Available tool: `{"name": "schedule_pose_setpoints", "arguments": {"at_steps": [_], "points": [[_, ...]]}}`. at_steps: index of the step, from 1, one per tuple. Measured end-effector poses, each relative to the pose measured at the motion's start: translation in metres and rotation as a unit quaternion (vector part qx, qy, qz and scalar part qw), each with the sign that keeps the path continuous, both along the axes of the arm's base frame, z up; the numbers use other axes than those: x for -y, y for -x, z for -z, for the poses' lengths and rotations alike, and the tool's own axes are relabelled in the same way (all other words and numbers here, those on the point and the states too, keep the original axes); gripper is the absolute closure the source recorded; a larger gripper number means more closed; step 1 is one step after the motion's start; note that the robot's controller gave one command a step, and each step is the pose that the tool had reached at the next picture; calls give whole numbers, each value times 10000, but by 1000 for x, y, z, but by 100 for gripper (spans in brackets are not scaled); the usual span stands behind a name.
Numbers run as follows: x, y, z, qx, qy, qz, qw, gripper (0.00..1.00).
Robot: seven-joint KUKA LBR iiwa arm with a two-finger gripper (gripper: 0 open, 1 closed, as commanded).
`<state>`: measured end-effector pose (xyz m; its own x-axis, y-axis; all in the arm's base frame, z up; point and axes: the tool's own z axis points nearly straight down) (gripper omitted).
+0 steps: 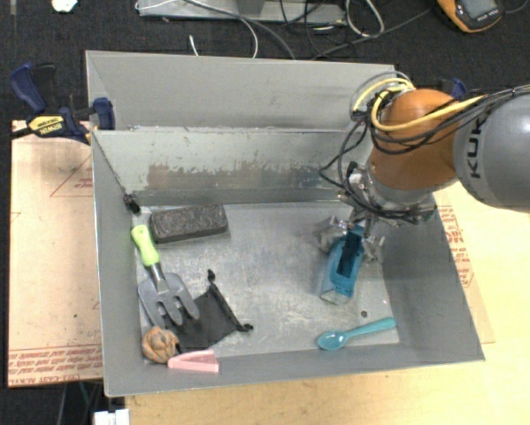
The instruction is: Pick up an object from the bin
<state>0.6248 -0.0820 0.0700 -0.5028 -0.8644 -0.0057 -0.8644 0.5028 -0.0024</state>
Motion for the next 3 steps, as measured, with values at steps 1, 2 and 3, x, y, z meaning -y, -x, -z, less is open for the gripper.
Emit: {"name": "schedule_pose_setpoints", "arguments": {"at_steps": [1, 2, 3], "points": [[0, 0, 0, 0, -1, 2, 10000, 100], [-1, 2, -13, -20, -7, 6, 10000, 100], [-2, 3, -42, -38, -17, 13, 10000, 100]]}}
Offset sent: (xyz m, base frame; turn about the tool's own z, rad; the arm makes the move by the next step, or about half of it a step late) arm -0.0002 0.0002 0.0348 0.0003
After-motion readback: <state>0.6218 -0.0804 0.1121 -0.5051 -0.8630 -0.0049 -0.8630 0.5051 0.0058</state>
